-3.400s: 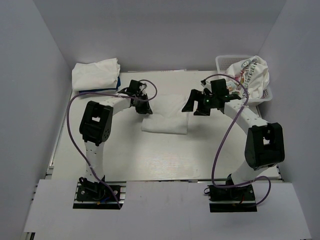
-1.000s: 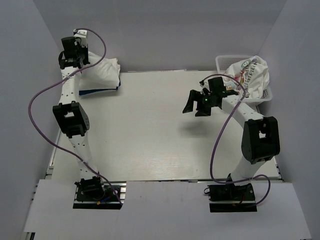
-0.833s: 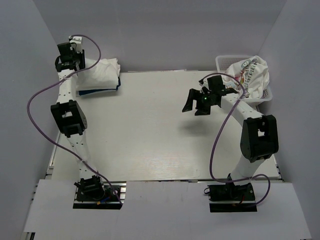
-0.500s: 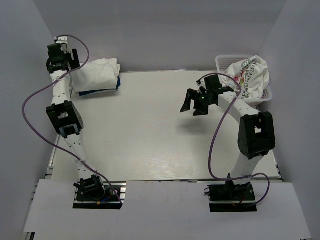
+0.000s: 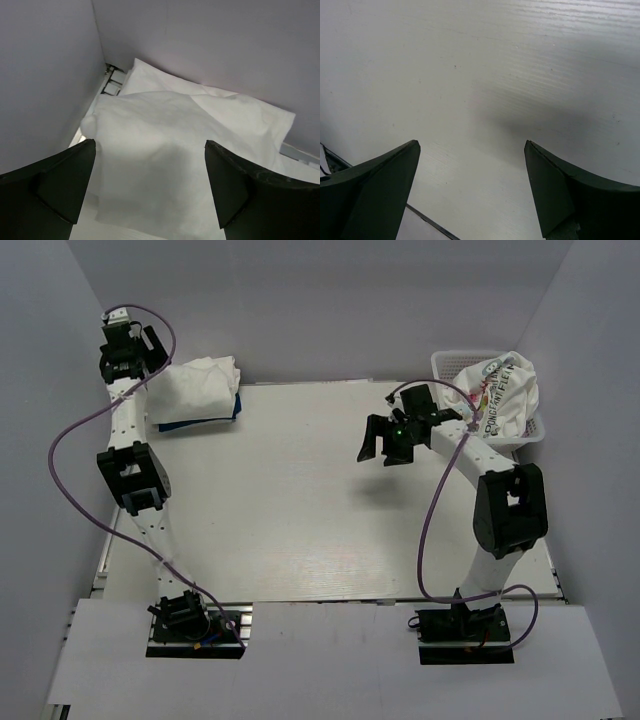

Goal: Fold and stack the t-shirts

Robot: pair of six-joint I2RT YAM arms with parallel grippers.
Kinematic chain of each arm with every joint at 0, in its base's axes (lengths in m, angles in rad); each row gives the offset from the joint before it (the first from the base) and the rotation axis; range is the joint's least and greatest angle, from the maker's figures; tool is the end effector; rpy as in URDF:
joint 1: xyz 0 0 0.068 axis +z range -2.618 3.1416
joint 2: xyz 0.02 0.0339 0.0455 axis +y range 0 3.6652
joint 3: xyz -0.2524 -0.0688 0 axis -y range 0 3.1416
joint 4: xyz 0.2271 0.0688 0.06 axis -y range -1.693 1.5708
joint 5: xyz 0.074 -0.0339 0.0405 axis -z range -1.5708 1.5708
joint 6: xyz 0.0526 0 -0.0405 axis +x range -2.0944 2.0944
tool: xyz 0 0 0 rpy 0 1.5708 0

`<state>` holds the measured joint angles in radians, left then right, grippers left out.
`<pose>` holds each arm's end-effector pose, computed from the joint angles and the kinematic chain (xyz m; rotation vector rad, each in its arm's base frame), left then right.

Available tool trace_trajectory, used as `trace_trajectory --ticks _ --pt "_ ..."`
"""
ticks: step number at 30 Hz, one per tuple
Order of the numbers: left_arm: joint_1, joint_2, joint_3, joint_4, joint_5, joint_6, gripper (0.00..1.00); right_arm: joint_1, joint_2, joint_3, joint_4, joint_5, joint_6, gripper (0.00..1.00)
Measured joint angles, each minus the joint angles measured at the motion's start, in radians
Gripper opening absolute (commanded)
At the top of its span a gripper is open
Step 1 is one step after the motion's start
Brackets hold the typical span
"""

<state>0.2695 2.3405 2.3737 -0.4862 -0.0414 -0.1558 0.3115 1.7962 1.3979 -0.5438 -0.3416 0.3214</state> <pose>0.5146 0.1444 0.3069 -0.4530 1.9739 0.1138 0.3579 0.1337 0.2268 -0.1312 2.5665 0.6802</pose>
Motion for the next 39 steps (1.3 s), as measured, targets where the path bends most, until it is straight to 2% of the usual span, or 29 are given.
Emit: trace_trajectory --ticks 6,9,12,17,22,24,28,29,30,34,35,38,39 --pt "-0.047 -0.004 -0.002 0.045 0.077 -0.035 1.0 0.024 0.026 0.027 -0.003 0.013 -0.017 0.9" --pt "-0.09 0.044 0.11 0.048 0.087 -0.018 1.0 0.034 0.044 0.027 -0.01 0.026 -0.019 0.9" --pt "-0.147 0.058 0.121 0.075 0.073 0.003 1.0 0.037 0.05 0.027 -0.018 0.04 -0.021 0.9" --pt "-0.243 0.14 0.135 0.084 -0.018 0.035 1.0 0.037 0.053 0.027 -0.035 0.061 -0.034 0.9" --pt "-0.299 0.261 0.137 0.098 -0.182 0.043 1.0 0.037 0.062 0.027 -0.042 0.072 -0.04 0.9" --pt "-0.302 0.293 0.135 0.097 -0.242 0.038 0.95 0.038 0.062 0.027 -0.043 0.078 -0.042 0.9" --pt "-0.293 0.302 0.132 0.11 -0.325 0.026 0.75 0.038 0.064 0.027 -0.052 0.085 -0.045 0.9" --pt "-0.291 0.3 0.132 0.119 -0.339 0.024 0.63 0.038 0.065 0.027 -0.054 0.085 -0.045 0.9" --pt "-0.289 0.3 0.132 0.126 -0.349 0.019 0.58 0.038 0.068 0.027 -0.055 0.085 -0.046 0.9" --pt "-0.285 0.3 0.132 0.135 -0.371 0.005 0.38 0.038 0.077 0.027 -0.056 0.085 -0.046 0.9" --pt "-0.285 0.3 0.132 0.136 -0.372 0.005 0.26 0.038 0.078 0.026 -0.056 0.085 -0.046 0.9" --pt "-0.285 0.3 0.129 0.148 -0.368 -0.015 0.13 0.038 0.079 0.026 -0.057 0.083 -0.046 0.9" --pt "-0.285 0.3 0.125 0.156 -0.364 -0.018 0.02 0.038 0.08 0.026 -0.056 0.081 -0.046 0.9"
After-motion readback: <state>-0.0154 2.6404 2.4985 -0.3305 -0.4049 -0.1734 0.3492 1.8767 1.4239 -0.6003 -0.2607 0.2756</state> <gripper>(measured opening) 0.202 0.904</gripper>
